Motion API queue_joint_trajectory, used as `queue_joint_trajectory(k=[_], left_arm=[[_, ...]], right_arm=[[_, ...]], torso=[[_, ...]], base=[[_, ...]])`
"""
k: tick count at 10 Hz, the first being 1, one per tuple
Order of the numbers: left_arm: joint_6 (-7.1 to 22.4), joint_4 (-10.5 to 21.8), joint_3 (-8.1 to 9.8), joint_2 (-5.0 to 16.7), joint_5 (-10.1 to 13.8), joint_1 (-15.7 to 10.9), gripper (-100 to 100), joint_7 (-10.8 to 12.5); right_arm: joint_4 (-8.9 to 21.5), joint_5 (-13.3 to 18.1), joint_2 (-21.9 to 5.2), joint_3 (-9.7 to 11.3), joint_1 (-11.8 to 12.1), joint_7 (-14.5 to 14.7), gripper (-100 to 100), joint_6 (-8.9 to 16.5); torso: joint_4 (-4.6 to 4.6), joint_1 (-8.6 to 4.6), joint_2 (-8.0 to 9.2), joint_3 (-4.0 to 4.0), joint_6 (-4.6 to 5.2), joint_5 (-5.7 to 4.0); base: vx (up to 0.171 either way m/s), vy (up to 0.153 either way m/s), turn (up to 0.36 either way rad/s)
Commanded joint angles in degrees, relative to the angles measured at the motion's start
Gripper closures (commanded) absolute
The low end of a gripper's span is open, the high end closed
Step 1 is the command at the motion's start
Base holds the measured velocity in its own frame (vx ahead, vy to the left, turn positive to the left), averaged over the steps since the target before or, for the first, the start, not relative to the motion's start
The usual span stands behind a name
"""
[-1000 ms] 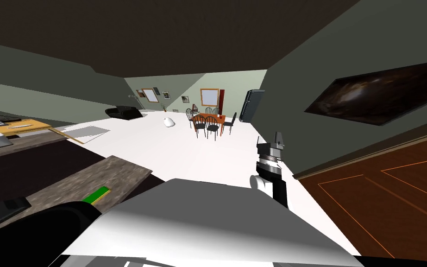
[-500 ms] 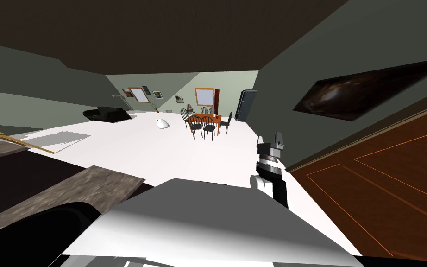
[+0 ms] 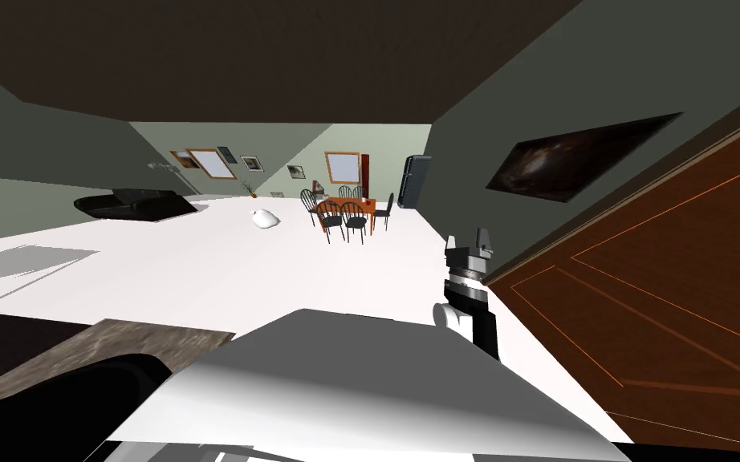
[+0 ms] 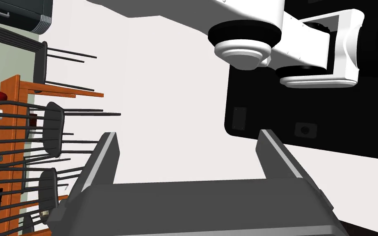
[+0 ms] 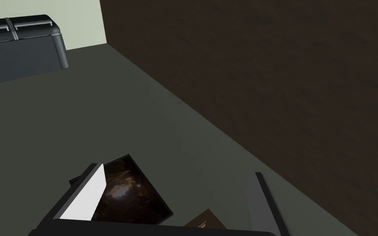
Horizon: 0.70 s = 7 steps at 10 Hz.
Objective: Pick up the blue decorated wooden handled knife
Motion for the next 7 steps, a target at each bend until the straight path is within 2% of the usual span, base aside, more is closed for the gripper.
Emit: queue_joint_trajectory(k=[1, 2, 3, 4, 5, 6, 7], left_arm=[[-0.5, 2.9, -1.71, 2.4, 0.9, 2.2, -100, 2.5], [-0.5, 4.5, -1.71, 2.4, 0.9, 2.2, -100, 2.5], [-0.5, 4.5, -1.71, 2.4, 0.9, 2.2, -100, 2.5], [-0.8, 6.7, -2.67, 4.1, 1.6, 3.3, -100, 4.2], [-0.8, 7.6, -2.67, 4.1, 1.6, 3.3, -100, 4.2], [-1.0, 9.3, -3.52, 5.6, 2.3, 4.3, -100, 5.8], [-1.0, 10.6, -3.52, 5.6, 2.3, 4.3, -100, 5.8]], right_arm=[[0.0, 0.0, 0.0, 0.0, 0.0, 0.0, 0, 0.0], [0.0, 0.0, 0.0, 0.0, 0.0, 0.0, 0, 0.0], [0.0, 0.0, 0.0, 0.0, 0.0, 0.0, 0, 0.0], [0.0, 0.0, 0.0, 0.0, 0.0, 0.0, 0, 0.0], [0.0, 0.0, 0.0, 0.0, 0.0, 0.0, 0, 0.0], [0.0, 0.0, 0.0, 0.0, 0.0, 0.0, 0, 0.0], [0.0, 0.0, 0.0, 0.0, 0.0, 0.0, 0, 0.0]], torso=[[0.0, 0.0, 0.0, 0.0, 0.0, 0.0], [0.0, 0.12, -0.03, -0.02, 0.0, 0.03], [0.0, 0.08, -0.03, -0.01, -0.05, 0.04], [0.02, -0.09, 0.03, 0.03, -0.07, 0.01], [0.02, -0.06, 0.05, 0.03, 0.0, -0.01], [0.03, -0.07, 0.07, 0.05, -0.06, 0.01], [0.03, 0.02, 0.06, 0.04, -0.01, 0.02]], base=[[0.04, 0.103, -0.35], [0.03, 0.094, -0.155], [0.004, 0.047, 0.029], [0.003, 0.052, -0.214], [-0.004, 0.06, -0.12], [0.003, 0.077, -0.171], [0.005, 0.073, -0.106]])
